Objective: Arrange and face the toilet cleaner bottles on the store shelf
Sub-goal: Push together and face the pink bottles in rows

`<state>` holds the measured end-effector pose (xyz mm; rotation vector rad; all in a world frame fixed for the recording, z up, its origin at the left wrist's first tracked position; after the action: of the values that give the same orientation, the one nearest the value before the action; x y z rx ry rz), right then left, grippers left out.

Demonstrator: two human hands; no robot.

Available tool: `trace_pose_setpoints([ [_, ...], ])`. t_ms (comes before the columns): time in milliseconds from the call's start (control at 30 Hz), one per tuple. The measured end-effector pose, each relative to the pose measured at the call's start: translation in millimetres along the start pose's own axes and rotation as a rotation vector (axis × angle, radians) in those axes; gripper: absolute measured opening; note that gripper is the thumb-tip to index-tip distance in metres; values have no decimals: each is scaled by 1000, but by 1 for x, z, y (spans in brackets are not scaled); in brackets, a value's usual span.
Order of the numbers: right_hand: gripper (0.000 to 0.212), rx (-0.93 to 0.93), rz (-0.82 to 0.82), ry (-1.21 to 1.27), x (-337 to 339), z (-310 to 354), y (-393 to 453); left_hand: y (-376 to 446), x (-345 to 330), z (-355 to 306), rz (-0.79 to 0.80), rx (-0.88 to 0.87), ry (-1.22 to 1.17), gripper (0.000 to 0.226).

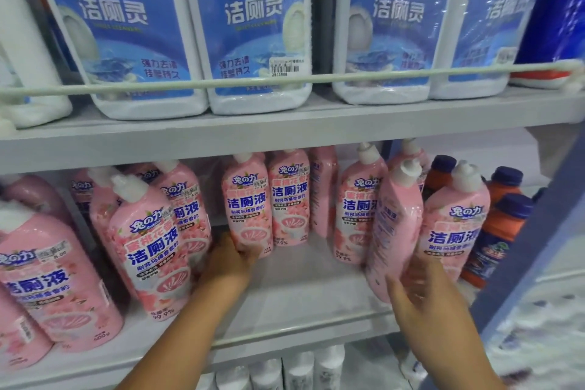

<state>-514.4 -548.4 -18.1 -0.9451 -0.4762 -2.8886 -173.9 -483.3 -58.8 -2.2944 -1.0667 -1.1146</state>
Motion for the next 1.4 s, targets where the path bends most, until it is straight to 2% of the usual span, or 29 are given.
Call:
trace_pose_setpoints([
  [100,52,-4,37,-99,-10,0,3,-13,-3,3,-51,-15,71,59],
  [167,63,-13,54,-130,-18,2,7,-25,-7,2,-61,-34,1,50],
  [333,44,-39,10,-91,-31,-1,21,-36,-5,-9,-26,-147,-62,10],
  [467,36,-2,31,-55,-34,-3,30,-47,-14,-14,131,-210,-231,11],
  [567,31,18,158,-11,-45,-13,35,-59,-24,-14,205,-231,-337,11],
  [733,32,54,501,157,-73,2,31,-81,-30,-31,259,-302,-422,12],
  [767,32,83,495,179,-79,11,28,-85,-30,-38,250,-318,-444,10],
  [833,30,139,360,185,-87,25,18,-92,-27,-51,213,-320,-486,10],
  [900,28,190,237,118,-98,33,6,-95,-24,-59,149,-277,-523,27],
  [967,30,221,254,64,-112,34,-4,-93,-26,-61,118,-260,-531,46],
  [1033,32,250,321,85,-122,33,-8,-83,-30,-58,99,-259,-497,56],
  [1167,48,240,275,128,-119,34,10,-59,-32,-50,205,-257,-483,54],
  [1267,68,184,318,247,-129,37,31,-51,-26,-48,248,-345,-381,44],
  [1333,75,175,309,272,-137,38,39,-58,-9,-34,131,-386,-326,41],
  [1400,79,162,292,249,-144,37,42,-75,32,-8,-168,-381,-368,33],
])
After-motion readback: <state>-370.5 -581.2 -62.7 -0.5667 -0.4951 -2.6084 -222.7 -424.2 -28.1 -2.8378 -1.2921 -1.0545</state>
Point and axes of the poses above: each hand's wrist, its own y-axis towards the middle knuckle, its own x-axis out of the back of the hand, z = x × y, the point moved 7 cm from there along y, towards the middle knuckle, and after that the axes turned 1 degree about x, right-handed, at the moved point
